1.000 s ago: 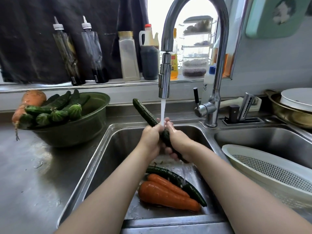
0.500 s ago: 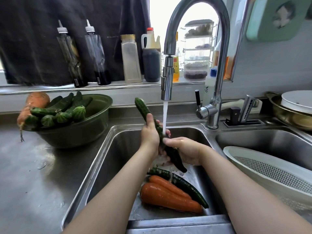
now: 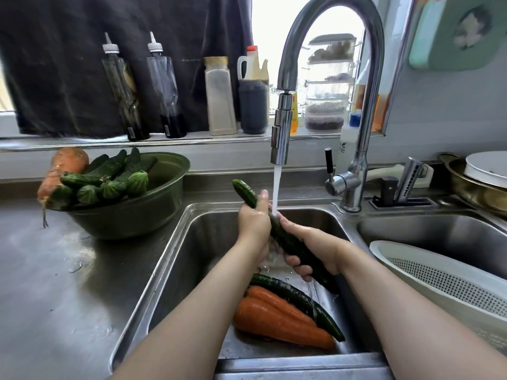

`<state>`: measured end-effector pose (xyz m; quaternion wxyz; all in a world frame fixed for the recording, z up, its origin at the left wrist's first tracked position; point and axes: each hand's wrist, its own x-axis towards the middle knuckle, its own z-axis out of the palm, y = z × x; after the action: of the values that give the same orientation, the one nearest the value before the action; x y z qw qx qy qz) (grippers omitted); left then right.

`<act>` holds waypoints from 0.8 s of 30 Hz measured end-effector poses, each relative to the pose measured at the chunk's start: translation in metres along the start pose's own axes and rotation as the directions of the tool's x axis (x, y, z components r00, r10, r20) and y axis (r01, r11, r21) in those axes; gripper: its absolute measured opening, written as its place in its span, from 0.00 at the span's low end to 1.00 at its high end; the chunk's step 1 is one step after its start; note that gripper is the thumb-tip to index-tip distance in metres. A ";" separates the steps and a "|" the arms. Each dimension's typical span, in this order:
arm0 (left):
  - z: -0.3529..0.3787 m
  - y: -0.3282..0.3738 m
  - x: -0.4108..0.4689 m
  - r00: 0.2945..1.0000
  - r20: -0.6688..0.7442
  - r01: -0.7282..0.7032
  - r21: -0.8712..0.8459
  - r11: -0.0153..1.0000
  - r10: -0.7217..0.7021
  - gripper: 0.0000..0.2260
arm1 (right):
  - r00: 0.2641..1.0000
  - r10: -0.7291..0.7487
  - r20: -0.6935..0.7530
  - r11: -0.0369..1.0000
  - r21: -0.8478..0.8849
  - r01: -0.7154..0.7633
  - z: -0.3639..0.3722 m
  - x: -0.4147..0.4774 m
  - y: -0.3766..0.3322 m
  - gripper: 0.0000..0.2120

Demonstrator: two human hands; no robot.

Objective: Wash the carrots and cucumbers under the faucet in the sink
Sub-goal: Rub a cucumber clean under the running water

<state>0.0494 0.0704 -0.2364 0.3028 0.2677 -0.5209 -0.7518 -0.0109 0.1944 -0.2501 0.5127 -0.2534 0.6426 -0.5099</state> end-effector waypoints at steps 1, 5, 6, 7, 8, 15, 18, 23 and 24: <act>0.000 0.002 0.000 0.999 -0.018 0.040 -0.042 0.998 -0.041 0.16 | 1.000 -0.007 0.028 1.000 -0.005 0.007 0.001 0.000 0.000 0.31; -0.003 0.007 -0.003 0.977 0.068 0.213 -0.332 0.919 -0.202 0.27 | 0.989 0.009 0.145 0.998 0.061 -0.018 0.004 -0.002 -0.003 0.27; -0.005 0.008 -0.005 0.971 0.112 0.239 -0.349 0.906 -0.213 0.27 | 0.987 0.011 0.159 0.996 0.087 -0.025 0.003 -0.002 -0.001 0.27; -0.006 0.009 -0.007 0.960 0.166 0.269 -0.350 0.897 -0.223 0.25 | 0.986 0.008 0.165 0.993 0.113 -0.027 0.000 -0.002 0.000 0.27; -0.007 0.010 -0.008 0.949 0.213 0.293 -0.330 0.897 -0.232 0.22 | 0.987 -0.005 0.161 0.991 0.131 -0.017 -0.003 -0.001 0.002 0.26; -0.009 0.008 -0.005 0.945 0.292 0.186 -0.113 0.976 -0.146 0.04 | 0.996 -0.091 -0.006 0.993 0.072 0.091 0.001 0.008 0.004 0.30; -0.009 0.011 -0.005 0.970 0.193 0.154 -0.029 0.988 -0.146 0.10 | 0.995 -0.104 -0.006 0.993 0.052 0.104 0.007 0.004 0.000 0.26; -0.015 0.013 -0.002 0.975 0.113 0.206 -0.126 0.970 -0.192 0.26 | 0.995 -0.100 0.007 0.990 -0.098 0.100 0.011 0.004 -0.001 0.34; -0.014 0.012 -0.001 0.972 0.132 0.218 -0.188 0.958 -0.195 0.25 | 0.993 -0.114 0.016 0.988 -0.101 0.115 0.011 0.005 -0.001 0.35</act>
<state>0.0629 0.0592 -0.2293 0.2183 0.2460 -0.4274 -0.8421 -0.0025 0.1853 -0.2505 0.4725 -0.3181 0.6494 -0.5038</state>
